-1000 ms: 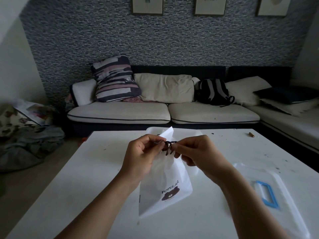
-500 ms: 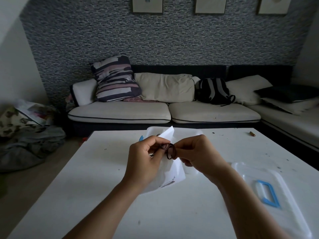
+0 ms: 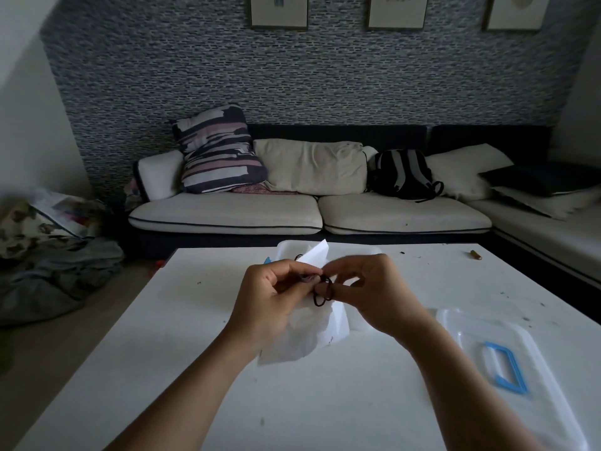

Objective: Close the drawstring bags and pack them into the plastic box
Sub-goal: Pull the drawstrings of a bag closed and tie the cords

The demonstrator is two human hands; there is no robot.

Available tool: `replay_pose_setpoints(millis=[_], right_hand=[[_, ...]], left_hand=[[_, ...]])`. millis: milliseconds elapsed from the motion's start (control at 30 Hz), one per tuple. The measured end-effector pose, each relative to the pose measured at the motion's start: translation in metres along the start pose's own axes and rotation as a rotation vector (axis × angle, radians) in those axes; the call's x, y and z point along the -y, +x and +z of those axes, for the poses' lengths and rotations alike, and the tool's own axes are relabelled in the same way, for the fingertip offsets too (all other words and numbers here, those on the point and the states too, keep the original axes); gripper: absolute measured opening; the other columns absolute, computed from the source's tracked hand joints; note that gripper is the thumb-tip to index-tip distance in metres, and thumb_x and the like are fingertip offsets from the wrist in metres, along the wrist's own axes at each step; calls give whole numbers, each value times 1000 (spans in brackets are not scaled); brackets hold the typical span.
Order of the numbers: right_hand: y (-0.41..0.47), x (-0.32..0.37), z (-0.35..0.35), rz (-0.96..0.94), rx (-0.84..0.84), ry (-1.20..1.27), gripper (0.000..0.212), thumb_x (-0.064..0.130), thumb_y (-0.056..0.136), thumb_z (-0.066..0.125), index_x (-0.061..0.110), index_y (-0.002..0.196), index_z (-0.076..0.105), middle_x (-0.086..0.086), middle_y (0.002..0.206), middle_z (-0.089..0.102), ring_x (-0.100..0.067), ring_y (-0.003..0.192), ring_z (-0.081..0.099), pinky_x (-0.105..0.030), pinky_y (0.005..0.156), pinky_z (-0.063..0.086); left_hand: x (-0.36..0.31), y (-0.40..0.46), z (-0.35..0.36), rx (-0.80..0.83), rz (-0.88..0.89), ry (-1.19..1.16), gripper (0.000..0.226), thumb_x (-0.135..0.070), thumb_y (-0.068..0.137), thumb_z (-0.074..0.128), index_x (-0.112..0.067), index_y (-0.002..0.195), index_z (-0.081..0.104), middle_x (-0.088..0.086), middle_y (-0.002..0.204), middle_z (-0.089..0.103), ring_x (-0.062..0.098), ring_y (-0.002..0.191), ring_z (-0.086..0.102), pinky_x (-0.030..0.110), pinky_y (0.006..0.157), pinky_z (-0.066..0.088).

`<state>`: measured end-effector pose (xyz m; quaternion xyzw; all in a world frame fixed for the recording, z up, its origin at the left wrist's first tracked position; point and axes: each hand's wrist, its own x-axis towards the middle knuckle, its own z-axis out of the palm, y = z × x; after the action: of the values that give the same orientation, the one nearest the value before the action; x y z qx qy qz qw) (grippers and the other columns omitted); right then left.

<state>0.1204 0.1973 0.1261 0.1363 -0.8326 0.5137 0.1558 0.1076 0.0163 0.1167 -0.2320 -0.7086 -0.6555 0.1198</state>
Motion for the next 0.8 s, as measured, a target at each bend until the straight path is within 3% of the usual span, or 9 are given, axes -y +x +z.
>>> replay_pose_setpoints(millis=[100,300,467,533,633,700,800], right_hand=[[-2,0,8,18,1,200,11,8,79,81,8,90,80,-4,84,78,-20,85,74,-38,88,59],[-3,2,9,17,-32,343,4,0,77,80,4,78,79,-14,84,77,-26,85,73,-42,92,57],[-6,5,9,-21,-21,321,5,-5,80,76,0,77,75,-11,78,76,-18,78,71,-32,79,56],[-7,5,11,-16,-9,262,6,0,82,76,4,78,76,-8,78,76,-19,77,69,-43,78,57],[-7,5,13,-11,6,193,6,20,79,78,14,79,75,-7,80,75,-34,74,67,-56,78,54],[-5,4,15,-28,-8,110,10,28,76,74,18,78,73,-9,76,74,-40,73,66,-55,73,55],[-4,3,19,-54,-55,-4,7,22,76,73,18,76,68,-13,71,70,-33,60,57,-46,56,50]], left_hand=[[0,-2,0,-66,95,91,30,4,86,71,-26,86,79,-9,84,78,8,84,74,20,78,56],[-1,-1,-1,-74,146,129,25,-1,86,72,-25,89,80,-11,86,77,9,88,73,24,83,56],[-6,4,-5,5,-43,-83,18,-1,82,74,-18,85,82,4,87,78,17,88,74,26,82,55],[-10,5,-8,60,-140,-214,13,-5,77,75,-14,83,82,12,86,78,20,84,74,24,78,56],[-12,4,-12,111,-216,-301,12,-9,72,74,-11,82,81,16,86,77,21,80,74,23,73,56],[-11,4,-13,107,-176,-231,14,-1,78,74,-11,83,81,14,86,77,20,81,74,23,75,56],[-8,6,-14,87,4,38,25,7,83,72,-16,85,81,1,82,77,14,80,73,21,77,56]])
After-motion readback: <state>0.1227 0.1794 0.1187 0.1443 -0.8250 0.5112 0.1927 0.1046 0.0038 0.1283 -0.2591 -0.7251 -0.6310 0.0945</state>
